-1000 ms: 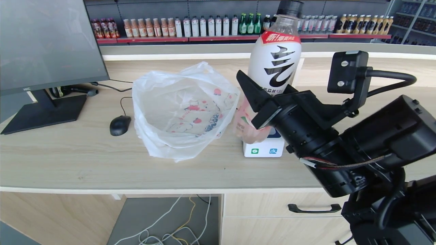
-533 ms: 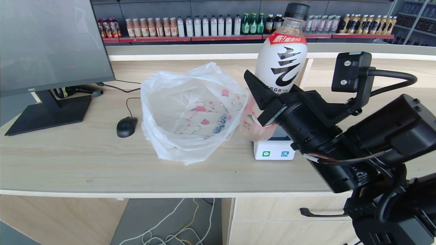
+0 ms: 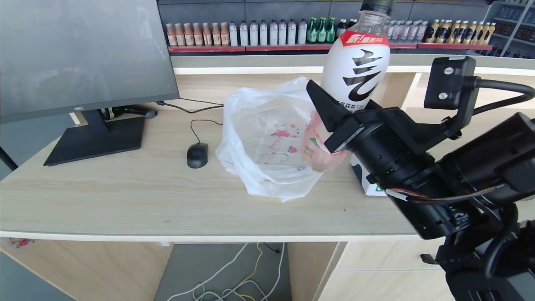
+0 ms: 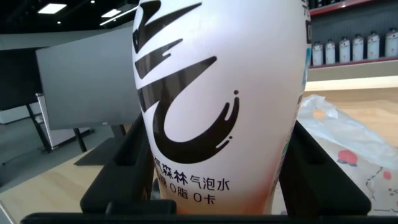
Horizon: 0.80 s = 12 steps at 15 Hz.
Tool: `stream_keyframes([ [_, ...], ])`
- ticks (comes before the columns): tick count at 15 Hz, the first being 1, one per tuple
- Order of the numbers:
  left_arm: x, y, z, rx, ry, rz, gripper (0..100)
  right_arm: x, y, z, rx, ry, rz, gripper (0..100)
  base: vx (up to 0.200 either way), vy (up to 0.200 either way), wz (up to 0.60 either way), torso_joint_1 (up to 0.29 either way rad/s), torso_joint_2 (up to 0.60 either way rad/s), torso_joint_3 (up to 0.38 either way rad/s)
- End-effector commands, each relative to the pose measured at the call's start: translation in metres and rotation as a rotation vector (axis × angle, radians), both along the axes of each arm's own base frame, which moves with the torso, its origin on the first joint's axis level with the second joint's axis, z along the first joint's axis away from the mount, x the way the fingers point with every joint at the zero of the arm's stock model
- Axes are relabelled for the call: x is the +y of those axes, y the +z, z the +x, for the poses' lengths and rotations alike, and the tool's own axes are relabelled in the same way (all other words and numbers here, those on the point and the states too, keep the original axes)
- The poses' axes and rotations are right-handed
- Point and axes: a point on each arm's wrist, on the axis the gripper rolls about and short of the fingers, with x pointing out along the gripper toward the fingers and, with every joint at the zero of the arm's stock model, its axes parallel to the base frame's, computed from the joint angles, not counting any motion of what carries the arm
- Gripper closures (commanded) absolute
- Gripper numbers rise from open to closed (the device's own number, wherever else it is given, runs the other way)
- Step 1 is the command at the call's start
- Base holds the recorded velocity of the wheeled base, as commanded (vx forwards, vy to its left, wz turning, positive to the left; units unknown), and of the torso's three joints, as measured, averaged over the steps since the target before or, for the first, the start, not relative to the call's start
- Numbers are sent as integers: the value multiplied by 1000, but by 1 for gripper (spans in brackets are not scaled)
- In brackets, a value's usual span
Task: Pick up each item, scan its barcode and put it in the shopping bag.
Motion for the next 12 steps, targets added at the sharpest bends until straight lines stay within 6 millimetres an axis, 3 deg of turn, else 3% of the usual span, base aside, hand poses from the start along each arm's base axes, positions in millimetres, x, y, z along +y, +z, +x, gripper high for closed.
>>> stream_keyframes([
  [1,0,0,0,0,0,0,0,-2,3,0,-8,-4,8,100,0,200,0,-2,-2,2],
  [5,0,0,0,0,-1,3,0,-4,3,1,-7,-11,9,100,0,200,0,5,4,4],
  [12,0,0,0,0,0,3,0,-10,2,4,6,-20,19,100,0,0,0,0,0,0],
])
